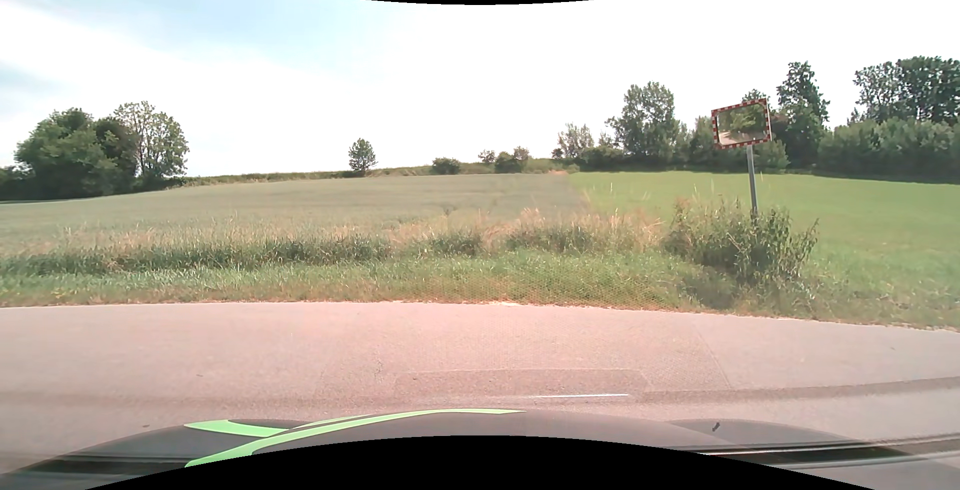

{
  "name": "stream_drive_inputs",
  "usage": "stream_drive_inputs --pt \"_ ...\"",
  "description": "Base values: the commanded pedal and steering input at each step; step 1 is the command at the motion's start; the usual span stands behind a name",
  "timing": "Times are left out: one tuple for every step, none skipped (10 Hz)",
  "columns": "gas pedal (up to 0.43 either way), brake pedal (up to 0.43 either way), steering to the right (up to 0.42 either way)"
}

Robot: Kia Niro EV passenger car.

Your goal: Follow the waypoints while adhering to traffic rules and regulations

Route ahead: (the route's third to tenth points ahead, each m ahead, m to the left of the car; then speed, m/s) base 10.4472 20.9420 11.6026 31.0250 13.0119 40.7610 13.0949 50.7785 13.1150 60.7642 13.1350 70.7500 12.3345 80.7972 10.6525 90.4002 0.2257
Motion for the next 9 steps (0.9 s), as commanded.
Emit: stream_drive_inputs --pt "0.0 0.0 -0.186" --pt "0.0 0.0 -0.217" --pt "0.0 0.0 -0.268" --pt "0.087 0.0 -0.329" --pt "0.11 0.0 -0.381" --pt "0.118 0.0 -0.429" --pt "0.15 0.0 -0.482" --pt "0.22 0.0 -0.533" --pt "0.228 0.0 -0.569"
